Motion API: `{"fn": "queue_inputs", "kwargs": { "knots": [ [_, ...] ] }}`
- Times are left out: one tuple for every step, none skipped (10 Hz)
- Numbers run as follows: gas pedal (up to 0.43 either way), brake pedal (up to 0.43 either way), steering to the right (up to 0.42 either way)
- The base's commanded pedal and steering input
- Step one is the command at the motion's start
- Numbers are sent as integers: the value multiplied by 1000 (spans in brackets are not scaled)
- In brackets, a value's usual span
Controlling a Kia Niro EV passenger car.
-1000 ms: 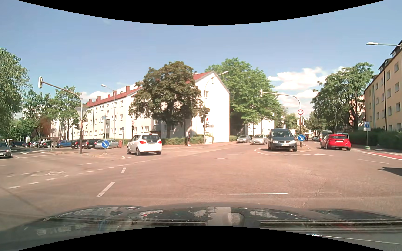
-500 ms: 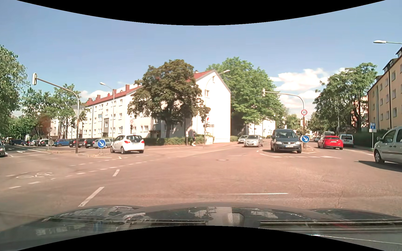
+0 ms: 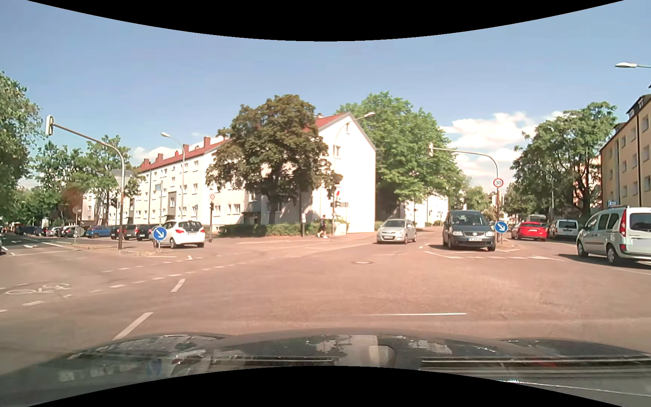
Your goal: Follow the waypoints while adhering to traffic rules and regulations
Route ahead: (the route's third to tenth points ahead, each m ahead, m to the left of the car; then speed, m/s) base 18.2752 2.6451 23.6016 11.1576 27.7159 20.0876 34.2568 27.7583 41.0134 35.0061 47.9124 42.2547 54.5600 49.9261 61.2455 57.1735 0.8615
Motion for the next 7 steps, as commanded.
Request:
{"fn": "queue_inputs", "kwargs": {
  "knots": [
    [0, 128, -28],
    [0, 122, -27],
    [0, 79, -27],
    [0, 6, -27],
    [0, 0, -28],
    [0, 0, -27],
    [47, 0, -27]
  ]
}}
